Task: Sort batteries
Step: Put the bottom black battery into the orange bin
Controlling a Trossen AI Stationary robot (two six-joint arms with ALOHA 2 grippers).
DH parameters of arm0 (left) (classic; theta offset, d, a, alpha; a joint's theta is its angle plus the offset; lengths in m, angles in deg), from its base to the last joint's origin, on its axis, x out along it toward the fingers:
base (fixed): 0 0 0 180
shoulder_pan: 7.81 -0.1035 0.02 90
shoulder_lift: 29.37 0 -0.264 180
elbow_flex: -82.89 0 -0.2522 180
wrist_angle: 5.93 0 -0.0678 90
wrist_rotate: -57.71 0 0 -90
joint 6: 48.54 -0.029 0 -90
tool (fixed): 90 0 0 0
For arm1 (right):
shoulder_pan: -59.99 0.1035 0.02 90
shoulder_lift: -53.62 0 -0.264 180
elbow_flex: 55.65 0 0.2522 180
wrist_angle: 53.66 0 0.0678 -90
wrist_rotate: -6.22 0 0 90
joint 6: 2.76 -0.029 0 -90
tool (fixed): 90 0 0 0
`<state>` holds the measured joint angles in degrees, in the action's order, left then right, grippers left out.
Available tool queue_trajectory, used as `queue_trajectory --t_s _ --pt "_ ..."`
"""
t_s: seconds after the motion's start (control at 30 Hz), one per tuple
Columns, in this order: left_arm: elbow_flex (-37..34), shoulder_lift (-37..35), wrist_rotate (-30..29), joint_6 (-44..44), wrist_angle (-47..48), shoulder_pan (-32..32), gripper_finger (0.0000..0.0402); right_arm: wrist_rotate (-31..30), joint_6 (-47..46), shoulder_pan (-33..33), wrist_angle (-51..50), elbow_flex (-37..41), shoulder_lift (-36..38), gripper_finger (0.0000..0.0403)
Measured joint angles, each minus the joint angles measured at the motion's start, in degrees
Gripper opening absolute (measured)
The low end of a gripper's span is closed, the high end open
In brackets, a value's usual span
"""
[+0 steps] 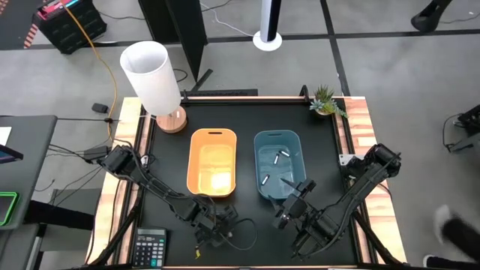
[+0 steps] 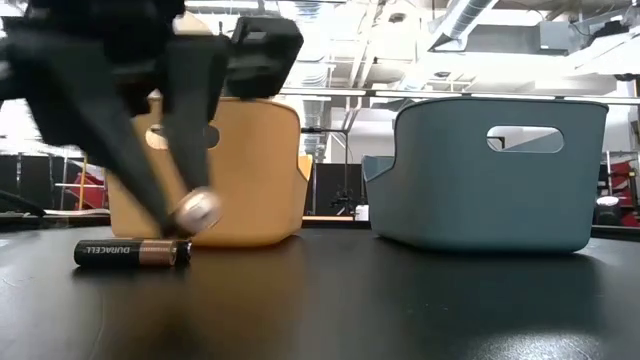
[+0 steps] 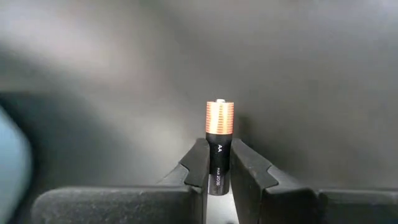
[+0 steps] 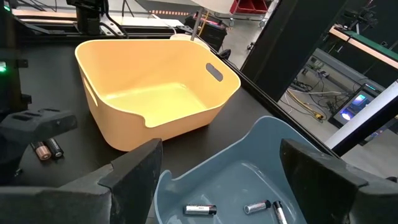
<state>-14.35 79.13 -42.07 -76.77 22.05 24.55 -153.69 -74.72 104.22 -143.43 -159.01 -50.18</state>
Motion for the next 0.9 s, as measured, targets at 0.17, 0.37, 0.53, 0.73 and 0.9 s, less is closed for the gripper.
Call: queue_trajectory --t_s 0.17,0.37,0.53,0.73,0.9 --pt "3.5 -1.6 -7.6 -0.6 -0.1 0.0 0.0035 0.0 0.0 0.0 0.0 0.0 0.0 0.034" --pt "4.0 -8.8 -13.7 1.3 -0.1 -2.2 0.0035 0.0 0.0 0.0 0.0 0.0 0.0 0.034" --pt "0.5 -17.7 -19.4 7.4 4.8 -6.1 0.0035 0.0 0.0 0.0 0.0 0.0 0.0 0.034" --pt "-6.9 -28.3 -21.2 15.2 11.1 -11.4 0.0035 0.0 0.0 0.0 0.2 0.0 0.0 0.034" --pt "-10.8 -32.0 -20.5 19.6 15.2 -13.3 0.0083 0.0 0.0 0.0 0.2 0.0 0.0 0.034"
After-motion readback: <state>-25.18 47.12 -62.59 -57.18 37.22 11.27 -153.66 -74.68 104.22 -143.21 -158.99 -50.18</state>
